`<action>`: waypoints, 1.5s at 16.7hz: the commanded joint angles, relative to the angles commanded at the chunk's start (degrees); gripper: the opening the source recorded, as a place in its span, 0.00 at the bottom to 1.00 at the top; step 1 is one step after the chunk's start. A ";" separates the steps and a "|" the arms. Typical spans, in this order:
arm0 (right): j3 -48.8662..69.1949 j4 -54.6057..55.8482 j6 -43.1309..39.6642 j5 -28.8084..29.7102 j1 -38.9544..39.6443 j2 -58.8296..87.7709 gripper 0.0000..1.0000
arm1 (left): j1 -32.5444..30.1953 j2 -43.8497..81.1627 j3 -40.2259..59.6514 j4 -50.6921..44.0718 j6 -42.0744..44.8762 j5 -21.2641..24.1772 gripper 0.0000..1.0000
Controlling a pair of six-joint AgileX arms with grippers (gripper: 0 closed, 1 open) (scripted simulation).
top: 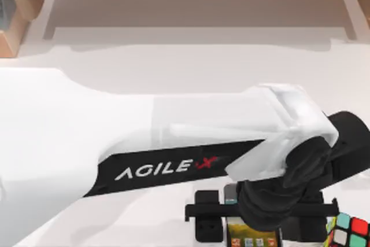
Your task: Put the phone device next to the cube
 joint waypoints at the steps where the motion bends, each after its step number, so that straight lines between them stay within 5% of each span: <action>1: 0.00 0.00 0.00 0.00 0.00 0.00 1.00 | 0.00 -0.02 -0.04 0.10 0.00 0.01 0.00; 25: 0.00 0.00 0.00 0.00 0.00 0.00 1.00 | -0.09 3.75 -7.62 11.23 0.02 0.00 0.00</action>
